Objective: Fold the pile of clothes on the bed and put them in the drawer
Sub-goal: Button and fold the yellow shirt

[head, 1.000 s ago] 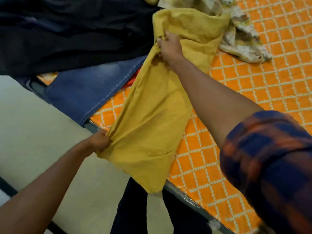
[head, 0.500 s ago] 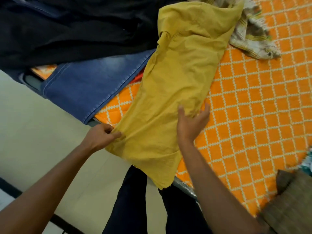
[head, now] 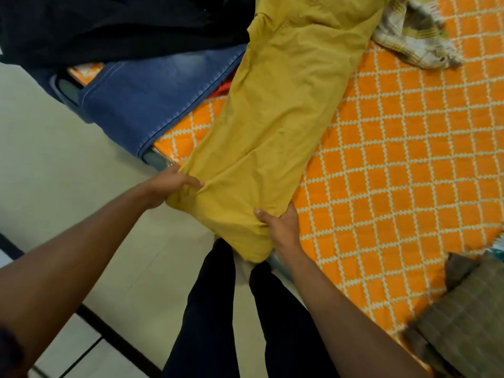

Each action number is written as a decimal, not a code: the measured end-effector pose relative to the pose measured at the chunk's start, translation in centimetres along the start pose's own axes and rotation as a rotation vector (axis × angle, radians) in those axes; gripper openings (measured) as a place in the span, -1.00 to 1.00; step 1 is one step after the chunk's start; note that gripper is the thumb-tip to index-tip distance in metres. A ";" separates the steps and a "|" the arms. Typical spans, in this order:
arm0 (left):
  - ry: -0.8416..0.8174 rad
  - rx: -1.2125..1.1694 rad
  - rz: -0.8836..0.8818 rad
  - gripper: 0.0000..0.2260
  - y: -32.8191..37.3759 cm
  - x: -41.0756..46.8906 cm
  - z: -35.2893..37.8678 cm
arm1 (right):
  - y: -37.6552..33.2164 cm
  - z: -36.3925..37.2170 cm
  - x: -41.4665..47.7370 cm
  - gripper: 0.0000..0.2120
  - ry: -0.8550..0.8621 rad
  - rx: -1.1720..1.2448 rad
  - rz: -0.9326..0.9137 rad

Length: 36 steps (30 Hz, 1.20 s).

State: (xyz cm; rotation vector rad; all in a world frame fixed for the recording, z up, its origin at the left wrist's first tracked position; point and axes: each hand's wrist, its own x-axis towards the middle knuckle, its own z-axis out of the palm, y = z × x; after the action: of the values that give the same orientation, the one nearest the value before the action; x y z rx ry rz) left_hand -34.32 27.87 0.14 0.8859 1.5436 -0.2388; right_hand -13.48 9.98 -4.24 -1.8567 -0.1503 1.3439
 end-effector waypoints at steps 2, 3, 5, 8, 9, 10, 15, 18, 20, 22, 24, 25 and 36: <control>-0.054 -0.187 -0.010 -0.21 -1.0 -0.2 0.5 | 0.6 -0.3 -0.6 -0.42 0.034 0.030 -0.012; -0.075 -0.251 -0.013 -0.30 -1.8 -0.9 1.3 | 1.0 -0.7 -1.6 -0.46 0.066 0.001 -0.045; -0.093 -0.307 -0.028 -0.52 -2.9 -1.6 2.8 | 1.6 -0.9 -3.2 -0.48 0.138 -0.059 -0.111; -0.009 -0.382 -0.036 -0.62 -5.4 -2.2 4.8 | 3.1 -1.1 -5.5 -0.46 0.203 -0.088 -0.183; 0.039 -0.386 -0.014 -0.65 -6.3 -2.4 5.2 | 3.7 -1.3 -6.2 -0.44 0.211 -0.098 -0.204; 0.069 -0.399 0.016 -0.68 -7.3 -2.8 5.6 | 4.4 -1.4 -6.8 -0.42 0.208 -0.113 -0.224; 0.147 -0.499 0.086 -0.65 -11.8 -5.4 7.3 | 7.9 -2.1 -10.6 -0.35 0.134 -0.245 -0.343; 0.198 -0.595 0.040 -0.64 -14.9 -7.5 8.0 | 10.8 -2.7 -14.3 -0.41 0.063 -0.339 -0.314; 0.197 -0.646 0.002 -0.61 -17.8 -9.3 8.4 | 13.1 -3.2 -17.0 -0.49 0.015 -0.375 -0.313; 0.173 -0.684 -0.039 -0.56 -21.2 -11.3 8.4 | 15.0 -3.4 -19.6 -0.61 -0.020 -0.368 -0.285; 0.177 -0.709 -0.091 -0.54 -23.7 -12.6 8.1 | 16.2 -3.6 -21.1 -0.75 -0.065 -0.259 -0.116; 0.173 -0.712 -0.101 -0.53 -24.6 -13.2 7.9 | 16.6 -3.7 -21.8 -0.79 -0.091 -0.152 -0.008; 0.102 -0.749 0.145 -0.84 -10.8 -16.4 5.8 | 4.5 -4.5 -19.8 -0.84 -0.215 0.540 0.316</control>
State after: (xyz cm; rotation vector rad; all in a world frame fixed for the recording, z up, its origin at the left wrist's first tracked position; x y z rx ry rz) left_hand -38.17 10.57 10.40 0.4077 1.4850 0.4741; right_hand -19.69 -5.86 7.79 -1.3128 0.3790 1.6053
